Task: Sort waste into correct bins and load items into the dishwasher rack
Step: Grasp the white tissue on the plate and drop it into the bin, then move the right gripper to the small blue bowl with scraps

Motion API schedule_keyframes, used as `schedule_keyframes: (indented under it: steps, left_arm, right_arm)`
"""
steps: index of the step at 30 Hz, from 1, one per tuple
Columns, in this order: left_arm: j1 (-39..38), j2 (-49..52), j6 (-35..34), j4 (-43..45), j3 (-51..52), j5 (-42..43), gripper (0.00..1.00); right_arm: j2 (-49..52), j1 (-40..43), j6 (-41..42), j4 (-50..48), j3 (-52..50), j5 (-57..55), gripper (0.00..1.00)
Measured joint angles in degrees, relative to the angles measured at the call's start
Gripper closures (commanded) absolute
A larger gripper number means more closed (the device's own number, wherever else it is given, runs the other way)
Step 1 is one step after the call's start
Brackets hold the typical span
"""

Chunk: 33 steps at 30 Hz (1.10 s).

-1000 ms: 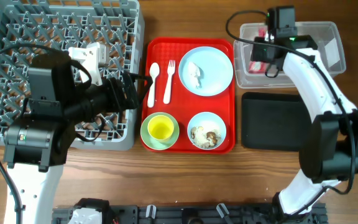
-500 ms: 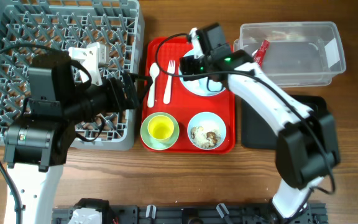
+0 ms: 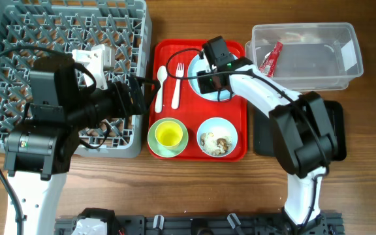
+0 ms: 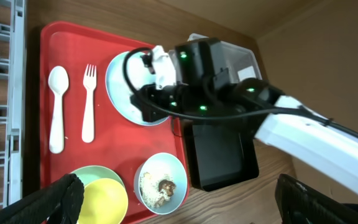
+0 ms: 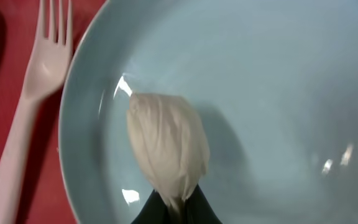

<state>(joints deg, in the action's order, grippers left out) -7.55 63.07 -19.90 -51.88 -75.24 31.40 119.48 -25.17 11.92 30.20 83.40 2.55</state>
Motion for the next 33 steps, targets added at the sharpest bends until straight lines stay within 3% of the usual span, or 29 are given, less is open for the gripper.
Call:
schedule_keyframes:
  steps: [4, 7, 10, 12, 15, 19, 27, 33]
  left_arm:
    - [0.0, 0.0, 0.02, 0.0, 0.0, 0.0, 0.0]
    - [-0.02, 0.0, 0.02, 0.0, 0.0, 0.0, 0.0]
    - [-0.02, 0.0, 0.02, 0.0, 0.0, 0.0, 0.0]
    - [0.0, 0.0, 0.02, 0.0, 0.0, 0.0, 0.0]
    - [0.0, 0.0, 0.02, 0.0, 0.0, 0.0, 0.0]
    - [0.0, 0.0, 0.02, -0.02, 0.0, 0.0, 0.0]
    - [0.0, 0.0, 0.02, 0.0, 0.0, 0.0, 0.0]
    - [0.0, 0.0, 0.02, 0.0, 0.0, 0.0, 0.0]
  right_arm:
    - [-10.78, 4.94, 0.68, 1.07, 0.09, -2.99, 0.96]
    - [-19.1, 13.27, 1.49, 0.42, 1.84, -4.98, 0.96]
    - [-20.22, 20.11, 1.79, 0.72, 2.56, -6.29, 0.94]
    - [-18.45, 23.1, 1.92, 3.69, 2.34, -6.01, 0.51]
    - [-16.39, 25.68, 1.75, 7.48, 1.38, -2.1, 0.38]
    - [-19.52, 25.38, 1.22, 10.29, 1.4, 4.79, 0.39]
    - [-39.52, 19.23, 1.03, 22.18, 2.38, 14.32, 0.47]
    - [-39.32, 6.95, 2.6, 30.12, -0.26, 17.97, 0.54]
